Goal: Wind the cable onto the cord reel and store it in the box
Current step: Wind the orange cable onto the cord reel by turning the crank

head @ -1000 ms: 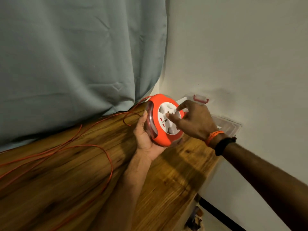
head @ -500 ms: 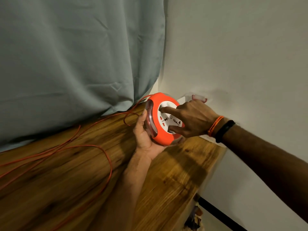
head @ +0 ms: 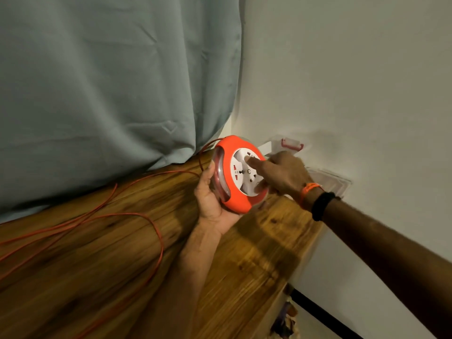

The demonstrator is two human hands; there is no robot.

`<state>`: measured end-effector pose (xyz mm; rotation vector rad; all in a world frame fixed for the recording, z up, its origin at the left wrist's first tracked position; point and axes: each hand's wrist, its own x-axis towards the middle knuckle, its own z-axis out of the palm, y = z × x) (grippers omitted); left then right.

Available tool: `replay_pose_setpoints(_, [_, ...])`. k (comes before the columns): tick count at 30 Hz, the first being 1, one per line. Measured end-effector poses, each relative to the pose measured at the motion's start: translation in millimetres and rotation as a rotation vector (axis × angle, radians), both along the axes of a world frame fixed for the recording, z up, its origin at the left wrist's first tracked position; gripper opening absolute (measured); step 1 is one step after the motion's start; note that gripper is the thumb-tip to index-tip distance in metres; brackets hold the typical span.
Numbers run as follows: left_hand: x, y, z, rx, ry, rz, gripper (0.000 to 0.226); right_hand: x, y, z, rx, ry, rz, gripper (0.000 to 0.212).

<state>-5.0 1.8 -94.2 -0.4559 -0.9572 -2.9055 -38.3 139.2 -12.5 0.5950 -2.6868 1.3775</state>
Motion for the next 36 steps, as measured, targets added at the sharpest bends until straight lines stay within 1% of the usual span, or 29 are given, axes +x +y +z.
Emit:
replay_pose_setpoints(2, [1.1,-2.4,0.8,0.007,-0.025,0.012,0.095,-2.1,13.0,2.2,0.219,0.435,0.016,0.042])
replay_pose_setpoints(3, [1.3,-3.2,0.6,0.015,-0.023,0.005,0.095,-1.9,18.3,4.0,0.316,0.609,0.056,0.045])
replay_pose_setpoints(4, [1.3,-3.3,0.7,0.023,-0.019,-0.005,0.095,-1.5,21.8,5.6,0.394,0.744,0.114,0.049])
replay_pose_setpoints(6, [0.5,-2.6,0.5,0.041,-0.014,-0.022,0.091,-3.7,26.1,7.4,0.516,0.912,0.234,0.057])
replay_pose_setpoints(8, [-0.6,-1.9,-0.6,0.047,-0.015,-0.044,0.088,-10.4,26.8,8.1,0.637,0.995,0.297,0.065])
replay_pose_setpoints(11, [-1.6,-0.8,-2.1,0.021,-0.011,-0.095,0.089,-16.8,20.1,7.1,0.762,1.054,0.309,0.07])
replay_pose_setpoints(13, [-2.3,-0.5,-2.5,0.01,-0.018,-0.114,0.091,-16.3,18.3,4.3,0.772,1.059,0.308,0.07])
replay_pose_setpoints(16, [-2.2,0.7,-1.8,0.025,-0.008,-0.105,0.093,-19.2,15.0,4.7,0.685,1.072,0.33,0.066])
replay_pose_setpoints(17, [-2.0,1.4,-1.4,0.029,-0.002,-0.095,0.094,-15.1,10.9,3.7,0.624,1.023,0.31,0.065])
replay_pose_setpoints(18, [-1.9,2.3,-1.0,0.031,0.002,-0.08,0.095,-14.8,8.1,-1.7,0.528,0.912,0.247,0.064])
replay_pose_setpoints(19, [-1.4,3.5,-0.3,0.031,0.001,-0.058,0.096,-16.3,5.4,-9.0,0.389,0.734,0.152,0.062])
replay_pose_setpoints(20, [-0.6,4.8,0.8,0.027,0.0,-0.03,0.096,-18.1,1.4,-17.2,0.278,0.501,0.05,0.057])
replay_pose_setpoints(21, [0.5,6.2,2.3,0.019,-0.001,0.002,0.095,-19.9,-3.8,-25.5,0.191,0.209,0.008,0.048])
replay_pose_setpoints(22, [2.1,7.5,4.2,0.016,-0.01,0.032,0.093,-24.4,-8.6,-32.9,0.065,-0.109,0.017,0.038])
replay_pose_setpoints(23, [3.9,8.3,5.5,0.021,-0.026,0.045,0.09,-26.1,-11.9,-35.3,-0.159,-0.359,0.025,0.027])
replay_pose_setpoints(24, [5.6,8.8,6.2,0.032,-0.039,0.042,0.087,-26.4,-13.5,-32.6,-0.364,-0.487,0.024,0.019])
replay_pose_setpoints(25, [6.6,8.8,6.5,0.035,-0.049,0.039,0.086,-25.6,-14.3,-27.8,-0.466,-0.513,0.016,0.017])
replay_pose_setpoints(26, [7.0,8.7,6.2,0.03,-0.056,0.045,0.086,-27.0,-11.4,-27.5,-0.483,-0.494,0.037,0.019])
replay_pose_setpoints(27, [6.8,8.0,5.4,0.021,-0.054,0.051,0.087,-26.6,-10.2,-26.5,-0.475,-0.469,0.081,0.023])
replay_pose_setpoints(28, [6.0,7.5,4.5,0.015,-0.049,0.055,0.088,-26.9,-6.0,-26.7,-0.4,-0.426,0.114,0.027])
replay_pose_setpoints(29, [4.8,7.0,3.1,0.011,-0.048,0.053,0.089,-25.6,-2.4,-26.5,-0.279,-0.367,0.119,0.031])
replay_pose_setpoints(30, [3.5,6.7,1.9,0.008,-0.046,0.042,0.09,-23.2,0.8,-23.5,-0.133,-0.267,0.088,0.038])
replay_pose_setpoints(31, [2.3,6.3,0.9,0.008,-0.045,0.028,0.091,-18.9,4.2,-18.4,-0.019,-0.123,0.041,0.044])
replay_pose_setpoints(33, [0.3,3.6,-1.0,0.008,-0.05,0.007,0.093,-8.1,11.7,-2.4,0.125,0.297,-0.002,0.047])
replay_pose_setpoints(34, [-0.2,2.2,-1.4,0.007,-0.054,-0.006,0.094,-2.9,15.7,4.0,0.208,0.493,0.026,0.047])
replay_pose_setpoints(35, [-0.3,1.1,-1.6,0.011,-0.052,-0.023,0.095,2.3,19.0,10.2,0.29,0.644,0.085,0.049])
replay_pose_setpoints(36, [-0.7,0.9,-1.8,0.018,-0.047,-0.039,0.096,3.6,24.3,11.3,0.378,0.741,0.149,0.051])
